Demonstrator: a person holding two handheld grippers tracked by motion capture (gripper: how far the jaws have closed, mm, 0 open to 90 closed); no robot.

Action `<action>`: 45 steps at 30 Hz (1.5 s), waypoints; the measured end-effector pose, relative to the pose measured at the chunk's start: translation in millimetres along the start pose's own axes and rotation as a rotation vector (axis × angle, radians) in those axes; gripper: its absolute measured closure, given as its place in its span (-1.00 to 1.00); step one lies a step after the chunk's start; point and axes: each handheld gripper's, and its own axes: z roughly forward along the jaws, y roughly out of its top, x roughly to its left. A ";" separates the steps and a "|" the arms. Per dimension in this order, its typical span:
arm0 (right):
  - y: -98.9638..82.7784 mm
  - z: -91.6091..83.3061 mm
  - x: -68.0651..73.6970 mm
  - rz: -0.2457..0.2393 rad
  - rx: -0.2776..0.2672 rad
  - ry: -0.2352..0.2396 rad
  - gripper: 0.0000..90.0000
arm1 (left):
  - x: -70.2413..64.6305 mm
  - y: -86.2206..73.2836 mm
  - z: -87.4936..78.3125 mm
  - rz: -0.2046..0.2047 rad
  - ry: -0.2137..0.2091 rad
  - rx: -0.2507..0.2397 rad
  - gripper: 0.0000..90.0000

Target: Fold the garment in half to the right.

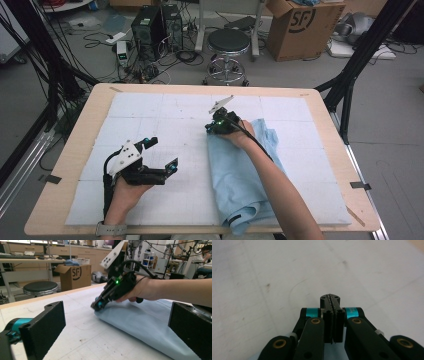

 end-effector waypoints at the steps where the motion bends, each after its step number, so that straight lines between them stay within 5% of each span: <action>1: -0.2 -5.6 -4.2 0.015 -0.006 -0.004 0.99 | 0.8 -0.3 -0.7 0.000 0.002 0.001 -0.96; 7: -15.6 -53.0 -28.3 0.079 0.016 -0.080 0.99 | 0.3 0.0 -0.3 0.000 -0.003 0.002 -0.96; 13: -54.8 -83.8 -49.8 0.165 0.037 -0.158 0.99 | -4.7 0.6 3.9 0.012 -0.013 0.012 -0.96; 21: -105.7 -101.2 -54.3 0.185 0.191 -0.226 0.99 | -6.4 -1.4 8.6 0.015 -0.017 0.028 -0.96; 24: -125.3 -115.6 -57.3 0.246 0.172 -0.224 0.99 | -6.5 -2.3 10.0 0.009 -0.019 0.032 -0.96; 26: -137.7 -120.5 -55.7 0.247 0.190 -0.226 0.99 | -6.5 -3.1 10.6 0.012 -0.019 0.038 -0.96; 31: -152.6 -137.6 -51.5 0.257 0.115 -0.246 0.99 | -6.8 -3.3 11.1 0.013 -0.017 0.041 -0.96; 34: -151.1 -158.4 -43.7 0.286 0.009 -0.213 0.99 | -7.7 -2.4 11.6 0.019 -0.018 0.039 -0.96; 37: -147.4 -174.9 -25.8 0.239 -0.060 -0.136 0.99 | -8.4 -1.5 11.8 0.021 -0.019 0.039 -0.96; 42: -142.5 -190.6 23.5 0.156 -0.177 0.016 0.99 | -8.0 -1.5 11.8 0.018 -0.014 0.037 -0.96; 45: -135.1 -187.1 57.8 0.097 -0.188 0.083 0.99 | -8.3 -1.3 11.0 0.017 -0.011 0.033 -0.96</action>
